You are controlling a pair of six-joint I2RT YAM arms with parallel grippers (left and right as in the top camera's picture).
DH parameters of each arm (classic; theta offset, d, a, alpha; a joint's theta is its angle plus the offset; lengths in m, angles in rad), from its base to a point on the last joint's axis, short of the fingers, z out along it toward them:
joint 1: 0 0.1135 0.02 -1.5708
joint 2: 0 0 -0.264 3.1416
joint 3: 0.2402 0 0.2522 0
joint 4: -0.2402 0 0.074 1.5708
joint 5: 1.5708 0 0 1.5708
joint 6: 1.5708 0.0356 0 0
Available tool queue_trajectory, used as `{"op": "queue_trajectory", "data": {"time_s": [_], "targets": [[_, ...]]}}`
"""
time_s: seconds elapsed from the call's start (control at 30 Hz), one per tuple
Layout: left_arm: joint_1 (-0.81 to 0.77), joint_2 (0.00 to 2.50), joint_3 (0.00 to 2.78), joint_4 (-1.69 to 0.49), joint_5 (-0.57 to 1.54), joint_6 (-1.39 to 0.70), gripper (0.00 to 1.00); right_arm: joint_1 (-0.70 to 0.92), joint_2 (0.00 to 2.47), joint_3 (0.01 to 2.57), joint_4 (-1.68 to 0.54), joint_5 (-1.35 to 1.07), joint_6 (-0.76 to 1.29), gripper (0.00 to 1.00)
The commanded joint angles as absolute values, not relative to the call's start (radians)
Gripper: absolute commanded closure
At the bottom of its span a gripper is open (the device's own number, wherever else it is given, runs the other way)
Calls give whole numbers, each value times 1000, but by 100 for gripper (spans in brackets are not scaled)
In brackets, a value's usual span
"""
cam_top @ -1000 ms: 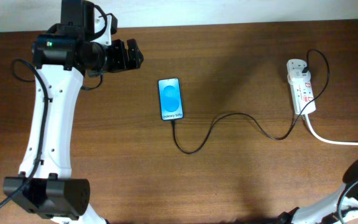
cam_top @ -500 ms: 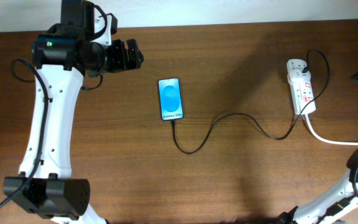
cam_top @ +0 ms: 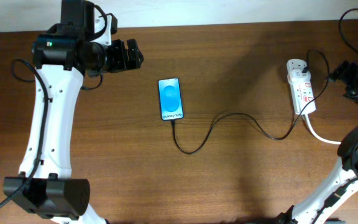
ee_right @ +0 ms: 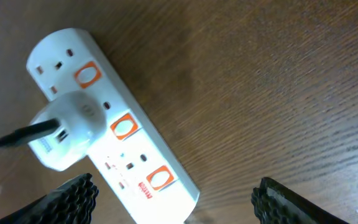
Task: Plug charger to phone and switch on socket
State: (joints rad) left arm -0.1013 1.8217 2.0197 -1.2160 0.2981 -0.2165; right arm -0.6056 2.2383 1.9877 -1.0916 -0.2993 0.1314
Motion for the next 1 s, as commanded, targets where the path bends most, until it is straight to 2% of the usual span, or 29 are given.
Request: {"op": "queue_trajectory", "data": {"time_s": [0.0,0.2,0.5,0.97], "targets": [[-96,1814,2012,-1217,291,-207,1,-607,2259,1997,-1078,-282,128,15],[-96,1814,2012,-1217,291,-207,1,-596,2294,1997,-1058,-283,125,15],[-96,1814,2012,-1217,291,-207,1,-550,2298,1990,-1017,-249,-5,13],[-96,1814,2012,-1217,291,-207,1,-533,2298,1897,-924,-253,-15,9]]}}
